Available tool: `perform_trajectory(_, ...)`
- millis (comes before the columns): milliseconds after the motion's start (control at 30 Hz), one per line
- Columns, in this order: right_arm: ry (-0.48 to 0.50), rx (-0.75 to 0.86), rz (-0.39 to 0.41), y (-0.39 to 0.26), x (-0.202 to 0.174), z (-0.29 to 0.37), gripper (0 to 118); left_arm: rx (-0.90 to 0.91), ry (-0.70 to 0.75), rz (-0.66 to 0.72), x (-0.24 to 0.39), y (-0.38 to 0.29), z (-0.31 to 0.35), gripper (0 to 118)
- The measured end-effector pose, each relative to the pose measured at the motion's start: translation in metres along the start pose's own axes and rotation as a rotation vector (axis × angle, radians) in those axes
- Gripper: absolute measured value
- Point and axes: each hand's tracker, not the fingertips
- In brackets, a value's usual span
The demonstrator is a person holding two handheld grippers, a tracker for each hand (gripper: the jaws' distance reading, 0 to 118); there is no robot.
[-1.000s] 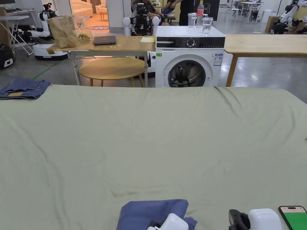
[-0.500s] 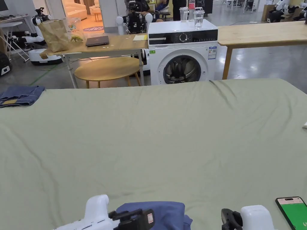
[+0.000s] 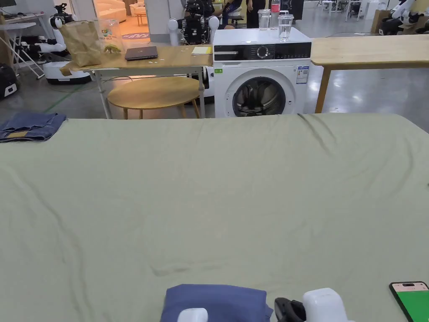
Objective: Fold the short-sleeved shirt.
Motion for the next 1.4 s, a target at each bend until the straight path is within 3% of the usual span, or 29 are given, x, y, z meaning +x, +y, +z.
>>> perform_trajectory(100,0.146,-0.065,-0.11,-0.003,-0.005,-0.025,0,0.096,0.025,0.014,-0.015,0.01,0.046,16)
perform_trajectory(133,0.188,-0.093,-0.149,-0.006,-0.003,-0.034,0,0.127,0.034,0.029,-0.024,0.011,0.057,24)
perform_trajectory(167,0.233,-0.122,-0.194,-0.012,0.0,-0.044,0,0.158,0.042,0.051,-0.037,0.014,0.069,46)
perform_trajectory(233,0.276,-0.182,-0.259,-0.024,0.009,-0.059,0,0.164,0.052,0.129,-0.062,0.013,0.083,116)
perform_trajectory(267,0.258,-0.208,-0.268,-0.031,0.014,-0.063,0,0.157,0.055,0.168,-0.074,0.011,0.086,118)
perform_trajectory(367,0.117,-0.243,-0.261,-0.046,0.029,-0.066,0,0.178,-0.018,0.281,-0.105,0.007,0.085,118)
perform_trajectory(467,0.165,-0.223,-0.343,-0.049,0.039,-0.061,0,0.127,-0.078,0.388,-0.128,0.0,0.058,118)
perform_trajectory(600,0.144,-0.217,-0.296,-0.044,0.033,-0.058,0,0.137,-0.254,0.471,-0.13,-0.002,0.015,118)
perform_trajectory(633,0.143,-0.215,-0.292,-0.043,0.032,-0.058,0,0.136,-0.283,0.489,-0.127,0.002,0.01,109)
perform_trajectory(667,0.142,-0.211,-0.287,-0.043,0.03,-0.058,0,0.12,-0.292,0.527,-0.123,0.004,0.003,78)
perform_trajectory(700,0.141,-0.209,-0.284,-0.043,0.029,-0.058,0,0.099,-0.185,0.516,-0.122,0.001,-0.001,32)
perform_trajectory(733,0.14,-0.208,-0.281,-0.042,0.028,-0.057,0,0.103,-0.201,0.496,-0.121,0.0,-0.004,23)
perform_trajectory(1000,0.123,-0.187,-0.226,-0.026,0.012,-0.051,0,0.162,-0.072,0.378,-0.15,0.027,0.097,23)
perform_trajectory(1167,0.131,-0.192,-0.195,-0.017,-0.012,-0.063,0,0.183,0.126,0.317,-0.227,0.061,0.198,23)
perform_trajectory(1400,0.147,-0.212,-0.156,-0.012,-0.048,-0.082,0,0.157,0.321,0.332,-0.354,0.125,0.322,23)
